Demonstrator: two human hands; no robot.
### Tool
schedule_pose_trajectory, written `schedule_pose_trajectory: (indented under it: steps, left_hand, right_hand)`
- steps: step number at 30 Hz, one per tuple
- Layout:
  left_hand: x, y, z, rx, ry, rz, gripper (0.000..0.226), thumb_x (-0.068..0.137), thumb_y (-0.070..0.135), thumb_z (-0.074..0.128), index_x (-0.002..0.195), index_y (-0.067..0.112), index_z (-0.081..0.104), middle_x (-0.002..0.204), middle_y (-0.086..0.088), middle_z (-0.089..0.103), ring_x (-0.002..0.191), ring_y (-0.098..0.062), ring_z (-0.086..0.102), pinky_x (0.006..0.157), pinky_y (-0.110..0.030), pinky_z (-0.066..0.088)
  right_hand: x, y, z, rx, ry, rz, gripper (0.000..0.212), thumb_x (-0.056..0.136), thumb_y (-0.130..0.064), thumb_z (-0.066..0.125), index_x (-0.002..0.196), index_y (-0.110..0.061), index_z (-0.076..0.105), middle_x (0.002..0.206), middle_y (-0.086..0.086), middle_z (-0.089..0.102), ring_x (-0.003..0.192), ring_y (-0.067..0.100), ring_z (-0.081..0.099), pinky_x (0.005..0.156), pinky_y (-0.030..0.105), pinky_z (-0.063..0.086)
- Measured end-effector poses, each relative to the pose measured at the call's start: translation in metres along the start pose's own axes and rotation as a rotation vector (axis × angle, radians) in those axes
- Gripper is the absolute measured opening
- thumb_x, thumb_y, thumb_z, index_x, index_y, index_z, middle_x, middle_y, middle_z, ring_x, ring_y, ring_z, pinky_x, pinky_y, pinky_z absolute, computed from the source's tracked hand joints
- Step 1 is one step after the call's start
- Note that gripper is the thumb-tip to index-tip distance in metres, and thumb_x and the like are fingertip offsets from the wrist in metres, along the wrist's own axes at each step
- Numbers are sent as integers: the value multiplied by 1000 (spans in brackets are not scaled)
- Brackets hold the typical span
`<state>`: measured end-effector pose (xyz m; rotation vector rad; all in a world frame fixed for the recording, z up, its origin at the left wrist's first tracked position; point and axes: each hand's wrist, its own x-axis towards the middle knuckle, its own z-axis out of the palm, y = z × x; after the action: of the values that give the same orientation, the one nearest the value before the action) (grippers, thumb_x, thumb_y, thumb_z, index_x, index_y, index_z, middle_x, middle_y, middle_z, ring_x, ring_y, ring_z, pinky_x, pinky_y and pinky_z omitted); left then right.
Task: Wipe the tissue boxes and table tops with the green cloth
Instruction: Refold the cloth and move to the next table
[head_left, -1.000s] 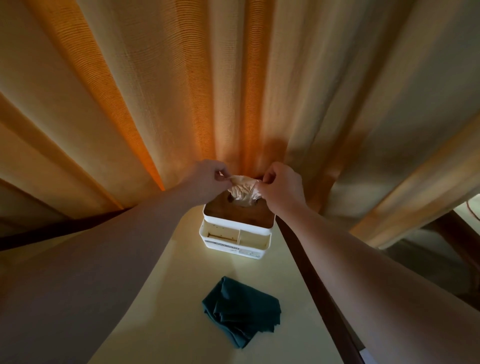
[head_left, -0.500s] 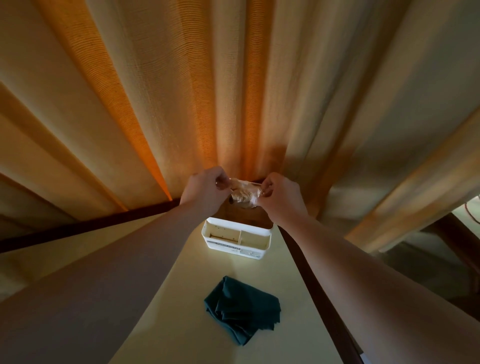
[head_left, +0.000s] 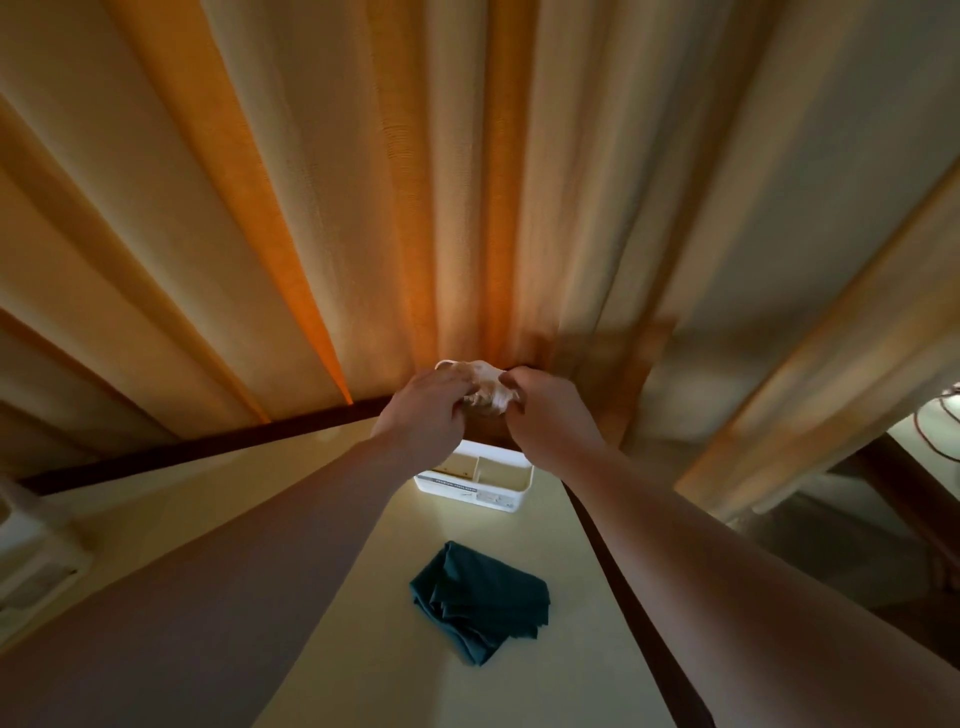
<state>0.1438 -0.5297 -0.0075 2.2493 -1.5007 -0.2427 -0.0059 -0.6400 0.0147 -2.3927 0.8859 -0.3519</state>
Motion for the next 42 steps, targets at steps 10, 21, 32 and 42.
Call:
schedule_pose_trajectory:
  steps: [10,21,32,42]
  left_hand:
    - [-102,-9,-25,-82,96,-173,50,99,33,62,148,34,53,152,14,48,139,-10,44,108,-25,36]
    - [-266,-43,-63,-69,268,-404,61,91,40,72,147,22,55,143,4,54,135,-16,45,111,-36,42]
    - [-400,-141,-126,-82,448,-654,71,83,49,79,145,26,53,147,4,54,133,-17,51,106,-38,50]
    - [-434,-239,-156,-254,505,-845,122,68,54,90,159,26,14,158,-5,41,143,-26,43,108,-52,49]
  right_hand:
    - [-73,-27,-2,-100,-26,-140,50,102,-29,62,150,-23,50,152,-5,52,142,14,46,110,25,40]
    - [-130,-123,60,-69,-195,-328,64,98,-37,64,156,-18,42,157,1,47,145,20,42,119,36,37]
    - [-165,-265,158,-84,-354,-368,79,95,-45,69,162,-31,29,162,-7,39,147,18,39,117,41,41]
    - [-121,-355,232,-128,-492,-227,116,81,-51,84,165,-37,5,163,3,37,146,28,40,112,45,44]
